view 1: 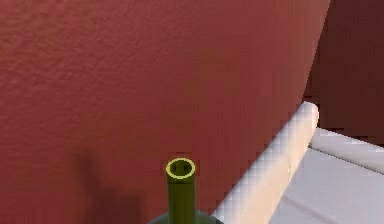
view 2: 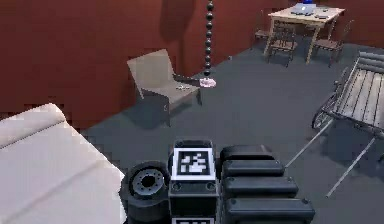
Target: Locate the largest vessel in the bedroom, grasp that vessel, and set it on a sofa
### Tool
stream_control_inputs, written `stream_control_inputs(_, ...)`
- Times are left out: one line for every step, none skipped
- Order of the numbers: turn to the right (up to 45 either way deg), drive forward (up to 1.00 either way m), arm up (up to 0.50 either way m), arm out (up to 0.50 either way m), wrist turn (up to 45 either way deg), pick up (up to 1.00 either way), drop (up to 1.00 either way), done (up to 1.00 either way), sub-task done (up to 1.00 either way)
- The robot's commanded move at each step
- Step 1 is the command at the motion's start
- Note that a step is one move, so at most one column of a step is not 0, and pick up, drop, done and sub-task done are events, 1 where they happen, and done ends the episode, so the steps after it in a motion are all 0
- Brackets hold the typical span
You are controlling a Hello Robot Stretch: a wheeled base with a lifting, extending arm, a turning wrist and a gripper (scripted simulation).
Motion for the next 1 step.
stream_control_inputs(45.0, 0.00, 0.00, 0.00, 0.0, 0.00, 0.00, 0.00, 0.00)
